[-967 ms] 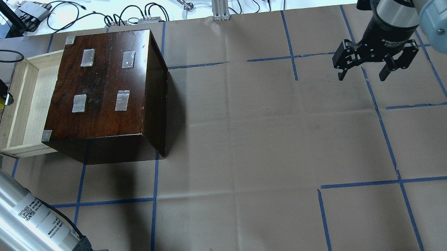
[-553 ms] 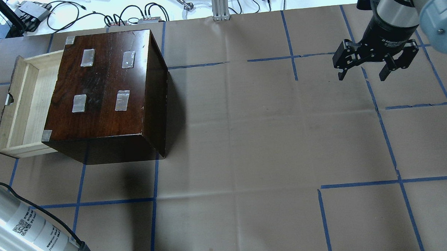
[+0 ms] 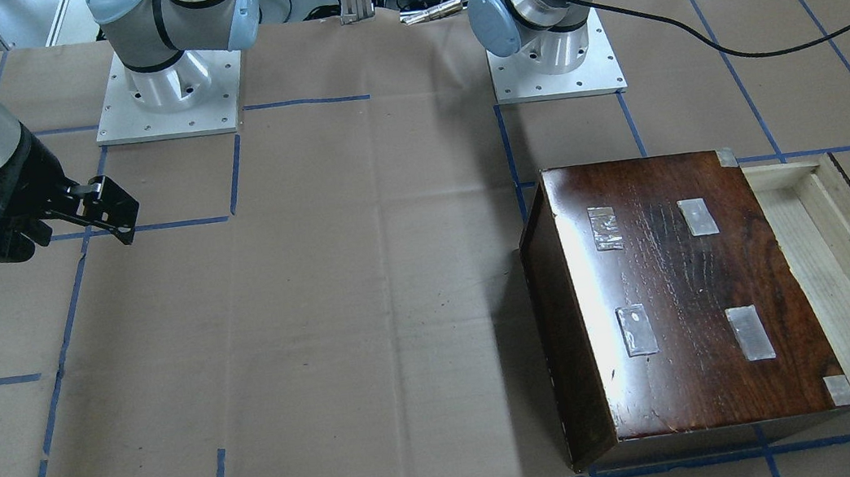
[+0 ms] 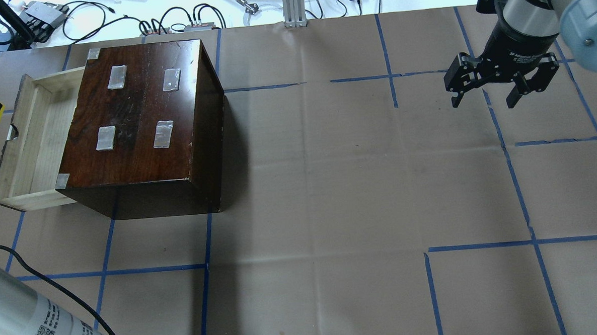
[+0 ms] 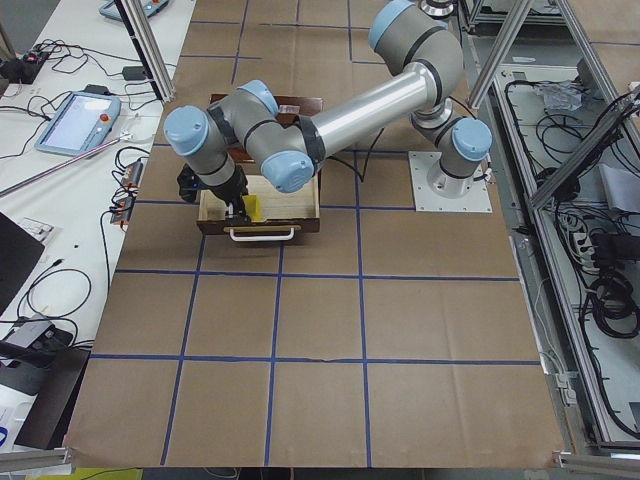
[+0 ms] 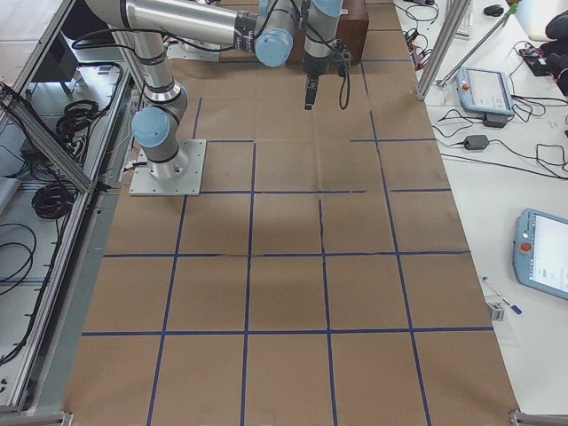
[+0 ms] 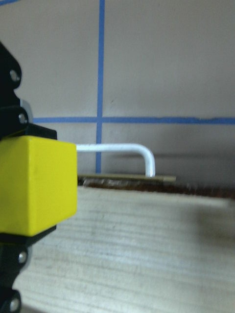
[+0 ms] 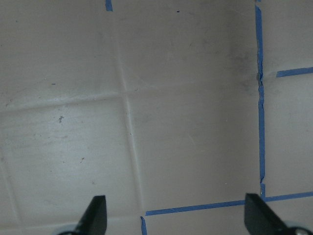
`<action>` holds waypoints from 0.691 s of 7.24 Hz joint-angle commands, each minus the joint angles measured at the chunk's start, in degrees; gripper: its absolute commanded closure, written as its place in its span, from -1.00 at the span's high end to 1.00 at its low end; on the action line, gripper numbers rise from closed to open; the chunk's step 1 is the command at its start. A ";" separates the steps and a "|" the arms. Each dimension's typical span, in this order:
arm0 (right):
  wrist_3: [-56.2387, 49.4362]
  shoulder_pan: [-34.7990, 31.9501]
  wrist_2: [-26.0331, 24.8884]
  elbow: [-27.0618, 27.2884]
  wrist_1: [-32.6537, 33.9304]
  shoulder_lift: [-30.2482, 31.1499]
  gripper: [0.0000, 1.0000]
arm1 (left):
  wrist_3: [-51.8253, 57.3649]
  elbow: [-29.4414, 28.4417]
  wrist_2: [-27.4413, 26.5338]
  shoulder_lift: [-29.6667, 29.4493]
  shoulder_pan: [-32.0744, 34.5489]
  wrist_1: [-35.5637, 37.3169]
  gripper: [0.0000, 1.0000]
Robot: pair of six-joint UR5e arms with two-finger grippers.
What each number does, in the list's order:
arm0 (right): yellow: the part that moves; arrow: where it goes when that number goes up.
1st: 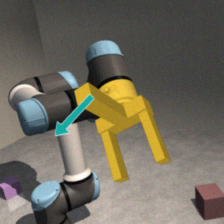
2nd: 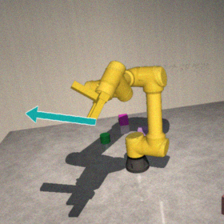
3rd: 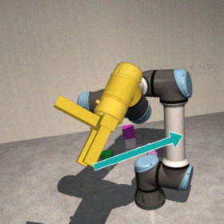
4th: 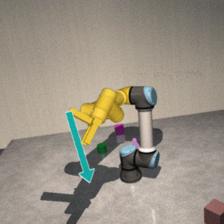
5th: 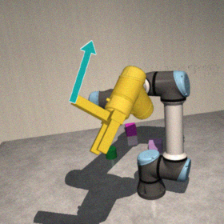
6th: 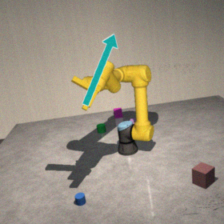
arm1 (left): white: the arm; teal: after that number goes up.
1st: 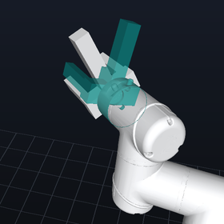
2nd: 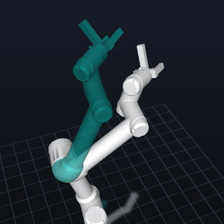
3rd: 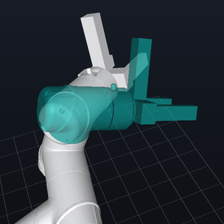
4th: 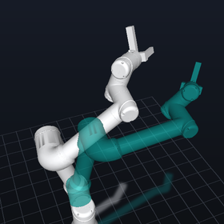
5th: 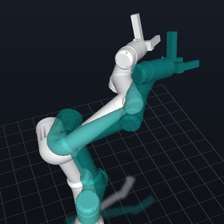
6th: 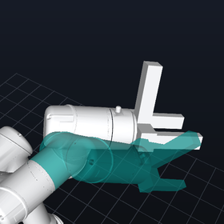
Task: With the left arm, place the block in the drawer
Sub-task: 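Close the left gripper on the yellow cube and lift it, then carry the yellow cube over the open drawer and release it inside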
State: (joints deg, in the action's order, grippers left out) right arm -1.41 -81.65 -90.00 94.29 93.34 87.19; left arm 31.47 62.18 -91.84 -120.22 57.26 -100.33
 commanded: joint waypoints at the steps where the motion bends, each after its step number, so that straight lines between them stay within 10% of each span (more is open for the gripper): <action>1: 0.01 0.00 0.00 0.01 0.00 0.00 1.00 | -0.97 10.55 0.78 3.67 3.63 5.72 -1.00; 5: -0.08 0.00 0.00 0.01 0.00 0.00 1.00 | -2.29 14.81 4.39 2.45 4.17 9.63 -0.97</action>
State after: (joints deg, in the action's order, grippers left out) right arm -1.42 -81.65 -90.00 94.31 93.34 87.19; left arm 29.63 76.27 -88.35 -117.34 61.38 -91.01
